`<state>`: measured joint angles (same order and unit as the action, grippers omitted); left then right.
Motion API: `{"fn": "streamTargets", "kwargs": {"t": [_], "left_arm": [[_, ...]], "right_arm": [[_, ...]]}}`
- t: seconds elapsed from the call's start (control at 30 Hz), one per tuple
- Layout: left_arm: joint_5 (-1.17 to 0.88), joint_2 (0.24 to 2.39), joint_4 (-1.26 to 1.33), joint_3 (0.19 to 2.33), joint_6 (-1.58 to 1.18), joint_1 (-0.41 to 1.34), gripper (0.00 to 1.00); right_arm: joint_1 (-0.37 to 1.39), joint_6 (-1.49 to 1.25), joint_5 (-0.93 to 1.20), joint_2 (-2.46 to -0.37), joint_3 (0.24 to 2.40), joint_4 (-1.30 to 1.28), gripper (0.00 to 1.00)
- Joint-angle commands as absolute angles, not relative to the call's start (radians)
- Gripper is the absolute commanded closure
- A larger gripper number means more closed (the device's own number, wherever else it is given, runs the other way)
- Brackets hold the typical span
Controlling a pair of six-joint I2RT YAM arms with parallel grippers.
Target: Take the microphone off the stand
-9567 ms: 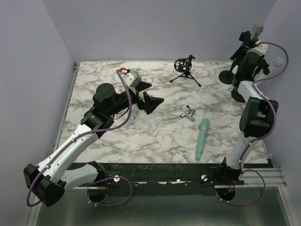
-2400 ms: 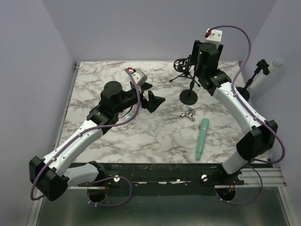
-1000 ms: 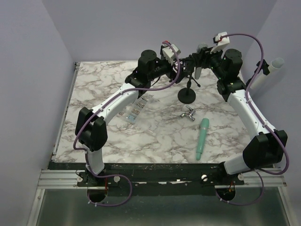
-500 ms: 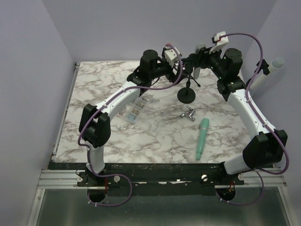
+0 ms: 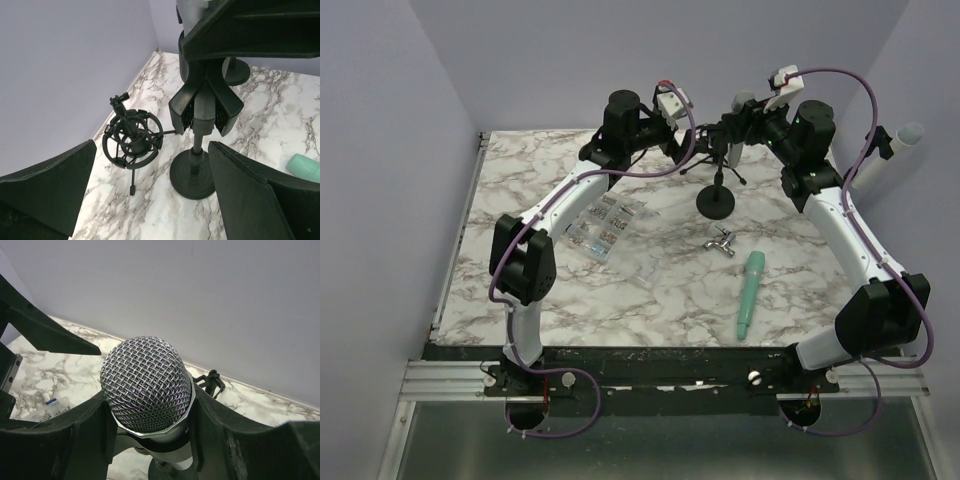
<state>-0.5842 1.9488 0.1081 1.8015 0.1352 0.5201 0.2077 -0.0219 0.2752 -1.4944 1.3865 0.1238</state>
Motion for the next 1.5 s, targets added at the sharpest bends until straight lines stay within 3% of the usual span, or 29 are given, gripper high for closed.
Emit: {"fn": "streamTargets", "kwargs": {"t": [0.0, 0.27, 1.2, 1.47], "left_arm": [[-0.685, 1.995, 0.083, 1.871, 0.188, 0.528, 0.01], [-0.689, 1.920, 0.189, 1.745, 0.168, 0.517, 0.01], [-0.645, 1.922, 0.266, 1.756, -0.029, 0.499, 0.01], [-0.634, 1.915, 0.270, 1.725, -0.015, 0.487, 0.17]], "right_arm": [[0.215, -0.110, 0.340, -1.525, 1.405, 0.043, 0.99], [0.223, -0.190, 0.364, -1.548, 1.420, 0.072, 0.99], [0.354, -0.228, 0.246, -1.572, 1.396, 0.165, 0.99], [0.354, -0.225, 0.217, -1.569, 1.387, 0.170, 0.99]]}}
